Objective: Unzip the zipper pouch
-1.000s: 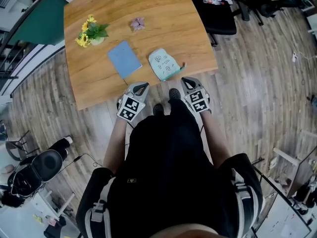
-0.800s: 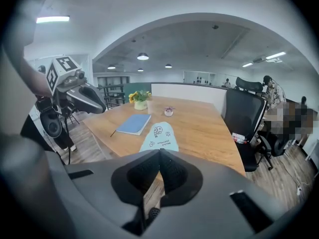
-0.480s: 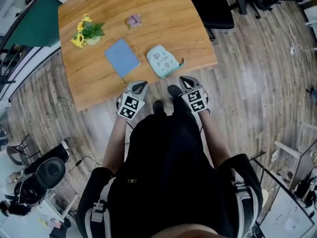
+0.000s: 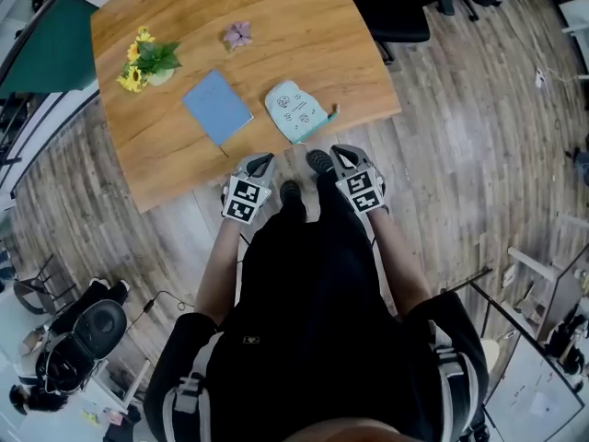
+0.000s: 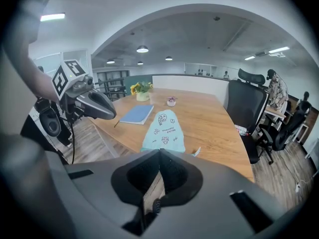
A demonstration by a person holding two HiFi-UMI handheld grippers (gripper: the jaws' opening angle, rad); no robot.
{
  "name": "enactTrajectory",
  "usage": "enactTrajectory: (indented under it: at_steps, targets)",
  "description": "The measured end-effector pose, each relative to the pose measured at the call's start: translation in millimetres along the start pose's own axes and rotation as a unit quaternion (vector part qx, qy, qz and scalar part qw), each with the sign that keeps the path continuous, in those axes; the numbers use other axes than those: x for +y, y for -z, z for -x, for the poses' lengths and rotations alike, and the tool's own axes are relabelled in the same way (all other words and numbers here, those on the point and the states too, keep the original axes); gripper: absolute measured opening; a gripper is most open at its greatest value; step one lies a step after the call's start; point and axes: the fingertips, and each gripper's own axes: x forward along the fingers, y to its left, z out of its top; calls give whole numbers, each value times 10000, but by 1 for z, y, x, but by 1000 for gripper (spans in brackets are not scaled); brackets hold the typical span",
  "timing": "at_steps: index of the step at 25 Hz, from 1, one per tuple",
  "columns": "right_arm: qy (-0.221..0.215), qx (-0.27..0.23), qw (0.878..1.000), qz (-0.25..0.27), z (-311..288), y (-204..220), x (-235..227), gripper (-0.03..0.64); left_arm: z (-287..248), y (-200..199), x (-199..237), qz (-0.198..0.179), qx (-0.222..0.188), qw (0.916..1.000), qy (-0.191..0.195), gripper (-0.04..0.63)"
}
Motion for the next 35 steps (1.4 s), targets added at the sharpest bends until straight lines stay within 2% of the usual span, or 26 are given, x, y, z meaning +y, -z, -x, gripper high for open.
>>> enactTrajectory:
  at_steps: [9,15,21,27,32,35]
  targets:
    - [-169,163,9997,32,-8,5,6,3,-34,16,-1,326,195,9993,37,47]
    - [-335,247,9991,106,-12,9,10,3,-53,26,3,1058,178,9942,-83,52]
    - [-357,329,9988,91,-14,14,9,3,-71,34,7,1458,203,9889,-224,58]
    - [-419,447,9981,41,-17,19,11,3,-85,38,12,1975,217,9795,-329,101]
    - [-526,450,9976,100,-21,16,17,3,-96,35,13,2713,80,9623,-181,133]
    - [-552,485,9972,139,-21,14,17,3,-104,34,13,3005,73,9537,-120,148]
